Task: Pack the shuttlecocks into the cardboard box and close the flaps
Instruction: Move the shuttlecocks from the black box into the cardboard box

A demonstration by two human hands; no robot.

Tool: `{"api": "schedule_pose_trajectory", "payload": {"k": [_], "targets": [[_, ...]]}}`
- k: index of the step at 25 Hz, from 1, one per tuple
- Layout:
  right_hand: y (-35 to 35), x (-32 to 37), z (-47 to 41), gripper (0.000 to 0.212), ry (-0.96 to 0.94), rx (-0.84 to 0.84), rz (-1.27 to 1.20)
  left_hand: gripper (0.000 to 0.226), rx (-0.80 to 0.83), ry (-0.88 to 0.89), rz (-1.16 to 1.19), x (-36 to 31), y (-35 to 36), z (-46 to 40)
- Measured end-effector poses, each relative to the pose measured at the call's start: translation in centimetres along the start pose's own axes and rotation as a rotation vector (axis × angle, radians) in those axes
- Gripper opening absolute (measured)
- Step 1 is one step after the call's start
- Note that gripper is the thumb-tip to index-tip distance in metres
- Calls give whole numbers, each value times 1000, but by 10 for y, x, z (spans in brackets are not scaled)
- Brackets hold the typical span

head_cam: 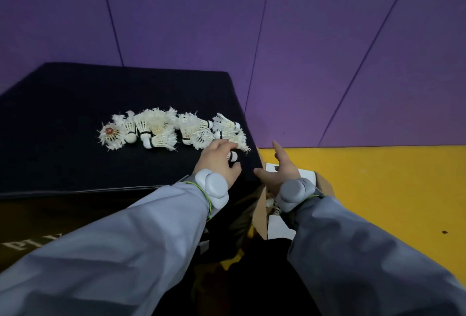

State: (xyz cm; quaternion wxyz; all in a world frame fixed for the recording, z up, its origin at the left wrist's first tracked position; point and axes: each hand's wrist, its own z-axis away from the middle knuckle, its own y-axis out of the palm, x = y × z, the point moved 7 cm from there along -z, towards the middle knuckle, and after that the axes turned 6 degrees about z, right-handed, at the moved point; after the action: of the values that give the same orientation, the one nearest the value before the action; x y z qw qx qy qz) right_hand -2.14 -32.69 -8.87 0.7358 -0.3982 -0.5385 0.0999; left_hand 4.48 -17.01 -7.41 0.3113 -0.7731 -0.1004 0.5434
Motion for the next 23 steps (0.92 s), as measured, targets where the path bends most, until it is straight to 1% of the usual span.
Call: {"api": "schedule_pose_trajectory", "payload": {"k": [2,6,8,10,14,17,20,23], "targets": [[16,19,-4,86,-45,26,11,54,-19,-32,-40,21,-19,-6],[40,49,-19,78,-125,12,121,86,24,-92,-117,60,-34,-20],[35,55,-27,73,-145,-26,169,97,37,-64,-126,62,-31,-22],[38,56,-42,71,-130,-37,193,100,21,-34,-140,66,-28,-29],[51,52,-74,64,-80,-64,124,95,45,3,-137,79,-15,-51],[61,48,-92,55,-33,-97,115,83,61,47,-120,85,-5,-61],[67,48,-102,44,-35,-158,157,67,32,129,-134,85,-1,-63],[74,47,-111,41,-16,-150,212,61,21,132,-153,89,-1,-67]]}}
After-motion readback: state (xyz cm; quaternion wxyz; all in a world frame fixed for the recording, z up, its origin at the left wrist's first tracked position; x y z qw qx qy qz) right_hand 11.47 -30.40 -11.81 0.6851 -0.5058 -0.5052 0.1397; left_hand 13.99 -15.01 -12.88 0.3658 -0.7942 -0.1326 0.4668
